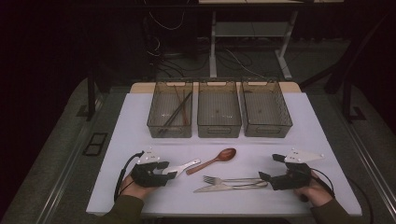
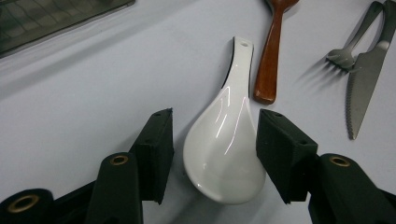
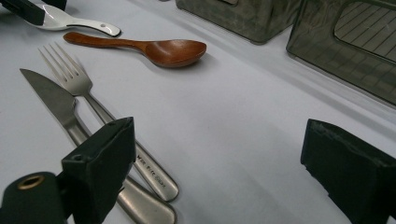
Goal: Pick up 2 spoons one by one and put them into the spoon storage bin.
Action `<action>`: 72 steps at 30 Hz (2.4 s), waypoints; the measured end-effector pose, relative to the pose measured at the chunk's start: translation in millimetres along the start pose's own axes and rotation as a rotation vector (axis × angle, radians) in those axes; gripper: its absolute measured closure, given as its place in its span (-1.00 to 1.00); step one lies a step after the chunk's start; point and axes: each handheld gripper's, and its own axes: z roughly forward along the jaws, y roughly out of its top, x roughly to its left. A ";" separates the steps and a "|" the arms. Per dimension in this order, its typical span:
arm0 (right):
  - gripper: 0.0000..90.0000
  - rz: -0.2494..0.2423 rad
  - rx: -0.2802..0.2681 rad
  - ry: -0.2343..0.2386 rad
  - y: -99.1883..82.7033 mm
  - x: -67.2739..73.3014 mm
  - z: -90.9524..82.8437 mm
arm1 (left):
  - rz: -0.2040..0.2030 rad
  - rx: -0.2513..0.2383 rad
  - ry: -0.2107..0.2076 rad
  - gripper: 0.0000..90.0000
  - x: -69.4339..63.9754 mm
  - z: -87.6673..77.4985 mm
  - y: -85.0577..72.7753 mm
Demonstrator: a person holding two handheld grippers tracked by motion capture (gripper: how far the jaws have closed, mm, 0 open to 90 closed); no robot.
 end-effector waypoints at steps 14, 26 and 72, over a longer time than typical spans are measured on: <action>-0.77 -0.002 0.002 0.000 -0.1 0.4 0.1 | 0.053 0.071 0.000 0.26 -5.8 2.4 2.6; -0.77 -0.006 0.004 0.003 -0.2 0.6 0.5 | 0.046 0.097 -0.021 0.53 -9.1 3.0 5.9; -0.78 -0.006 0.001 0.002 1.7 5.8 5.3 | 0.032 0.060 0.063 0.79 -6.9 -9.6 16.2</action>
